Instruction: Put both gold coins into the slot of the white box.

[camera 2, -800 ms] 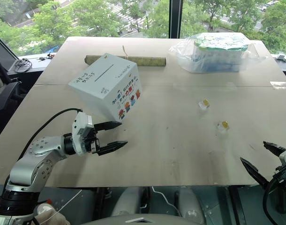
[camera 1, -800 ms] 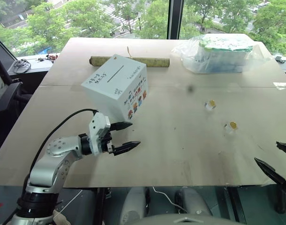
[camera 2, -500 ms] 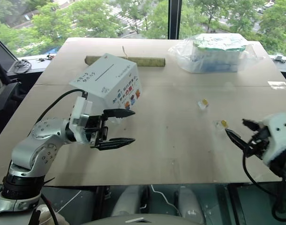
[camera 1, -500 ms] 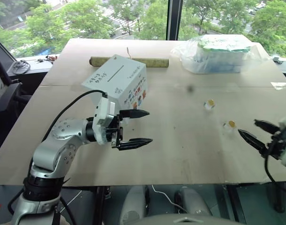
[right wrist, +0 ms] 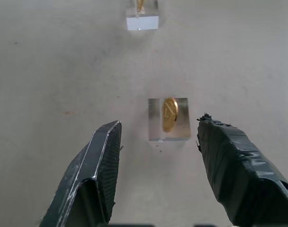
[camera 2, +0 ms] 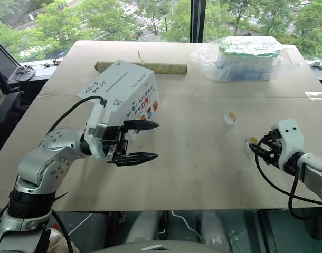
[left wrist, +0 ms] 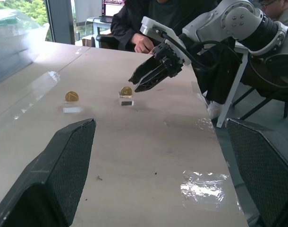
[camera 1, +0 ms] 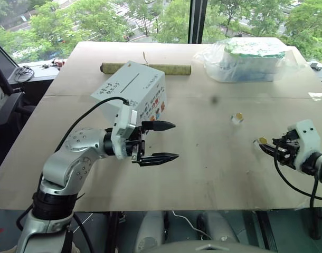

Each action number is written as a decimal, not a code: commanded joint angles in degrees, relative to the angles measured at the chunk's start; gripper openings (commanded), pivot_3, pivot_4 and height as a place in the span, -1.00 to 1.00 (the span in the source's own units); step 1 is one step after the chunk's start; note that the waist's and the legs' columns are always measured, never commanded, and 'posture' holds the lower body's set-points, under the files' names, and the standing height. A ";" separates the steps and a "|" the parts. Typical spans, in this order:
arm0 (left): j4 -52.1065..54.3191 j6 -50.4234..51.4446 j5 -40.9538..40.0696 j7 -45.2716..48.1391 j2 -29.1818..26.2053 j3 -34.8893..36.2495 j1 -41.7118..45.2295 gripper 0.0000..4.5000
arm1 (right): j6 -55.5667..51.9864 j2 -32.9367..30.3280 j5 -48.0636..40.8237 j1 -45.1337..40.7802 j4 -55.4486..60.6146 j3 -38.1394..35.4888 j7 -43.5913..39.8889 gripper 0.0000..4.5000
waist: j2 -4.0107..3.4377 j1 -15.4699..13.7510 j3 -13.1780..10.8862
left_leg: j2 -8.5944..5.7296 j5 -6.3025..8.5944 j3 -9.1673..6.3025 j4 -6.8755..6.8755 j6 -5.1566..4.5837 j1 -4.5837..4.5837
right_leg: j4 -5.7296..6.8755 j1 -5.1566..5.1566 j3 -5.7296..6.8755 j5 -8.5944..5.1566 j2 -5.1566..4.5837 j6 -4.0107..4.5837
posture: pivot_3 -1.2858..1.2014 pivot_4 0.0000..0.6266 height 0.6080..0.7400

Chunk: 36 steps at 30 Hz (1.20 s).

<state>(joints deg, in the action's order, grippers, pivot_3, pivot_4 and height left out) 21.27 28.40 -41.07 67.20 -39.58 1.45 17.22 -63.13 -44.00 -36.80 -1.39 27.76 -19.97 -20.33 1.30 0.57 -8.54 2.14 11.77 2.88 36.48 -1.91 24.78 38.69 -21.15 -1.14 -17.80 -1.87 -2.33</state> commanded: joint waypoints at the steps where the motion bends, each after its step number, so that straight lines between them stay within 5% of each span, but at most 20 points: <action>1: 2.37 -0.50 -0.70 -0.49 0.16 0.46 -0.42 1.00 | 0.90 0.07 1.42 -2.08 -1.42 0.36 0.11 0.24 | 0.00 0.02 0.00 | 0.00 0.00 0.01 0.00 0.00 -0.01 | 0.02 0.00 0.00 0.00 0.00 0.00 | 0.03 -0.52 1.00; 6: 2.88 -0.77 -0.44 -1.27 0.36 0.63 -0.98 1.00 | 1.48 0.54 2.54 -3.30 -3.02 2.04 -0.61 0.24 | -0.01 0.02 0.00 | 0.01 0.00 0.00 0.00 0.00 -0.01 | 0.05 -0.01 -0.01 0.00 0.01 0.00 | 0.03 -0.52 1.00; 9: 3.13 -0.87 -0.30 -1.52 0.39 0.61 -1.19 1.00 | 2.71 0.76 3.98 -4.14 -4.33 3.73 -1.06 -0.10 | -0.01 0.03 0.00 | 0.00 0.00 0.01 0.00 0.00 -0.01 | 0.05 -0.01 -0.02 0.00 0.00 0.00 | 0.03 -0.52 1.00; 13: 2.92 -0.99 -0.09 -2.14 0.52 0.93 -1.22 1.00 | 3.52 0.84 5.20 -4.38 -5.62 4.66 -1.66 -0.89 | -0.01 0.03 0.00 | 0.01 0.00 0.01 0.00 0.00 -0.02 | 0.06 -0.02 -0.01 0.00 0.01 0.00 | 0.03 -0.52 1.00; 14: 2.83 -0.87 -0.13 -2.45 0.56 1.09 -1.23 1.00 | 4.03 0.60 5.64 -4.20 -5.70 4.84 -1.97 -0.96 | -0.01 0.00 0.00 | 0.01 0.00 0.00 0.00 0.00 -0.02 | 0.06 -0.01 -0.01 0.00 0.01 0.00 | 0.03 -0.52 1.00; 21: 3.51 3.07 -1.68 -8.72 1.77 1.72 -1.11 1.00 | 5.78 0.05 5.49 -2.94 -3.59 2.37 -4.34 -0.96 | -0.01 -0.02 0.00 | 0.00 0.00 0.00 0.00 0.00 -0.01 | 0.06 -0.01 0.00 0.00 -0.01 0.00 | 0.03 -0.52 1.00; 29: 0.55 18.21 -17.36 -14.91 3.32 4.17 7.31 1.00 | 8.75 0.39 -5.29 -4.32 8.09 -4.13 -12.22 -0.96 | -0.03 0.10 -0.04 | 0.01 0.00 -0.06 0.02 0.00 -0.01 | 0.11 -0.01 0.04 0.00 0.01 -0.02 | 0.03 -0.52 1.00; 34: -1.59 22.47 -21.82 -16.32 4.95 3.98 12.67 1.00 | 4.40 1.71 -16.17 -13.04 15.59 1.44 -10.13 -0.96 | -0.03 0.29 -0.06 | 0.02 0.00 -0.07 0.02 0.01 -0.05 | 0.14 -0.01 0.03 0.00 0.06 -0.02 | 0.03 -0.52 1.00; 36: -2.41 23.62 -22.90 -16.38 5.46 3.70 14.31 0.77 | 3.61 2.53 -18.40 -16.85 17.31 4.93 -8.62 -1.00 | -0.02 0.21 -0.07 | 0.02 -0.01 -0.08 0.02 0.01 -0.04 | 0.14 0.00 0.03 0.00 0.04 -0.01 | 0.03 -0.52 1.00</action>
<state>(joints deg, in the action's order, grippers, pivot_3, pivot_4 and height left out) 18.41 51.27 -61.92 50.90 -34.32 4.35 30.11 -58.93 -41.67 -52.47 -16.79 42.28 -16.37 -30.06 1.28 0.78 -8.61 2.16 11.76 2.80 36.51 -1.89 24.75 38.82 -21.16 -1.09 -17.80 -1.84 -2.35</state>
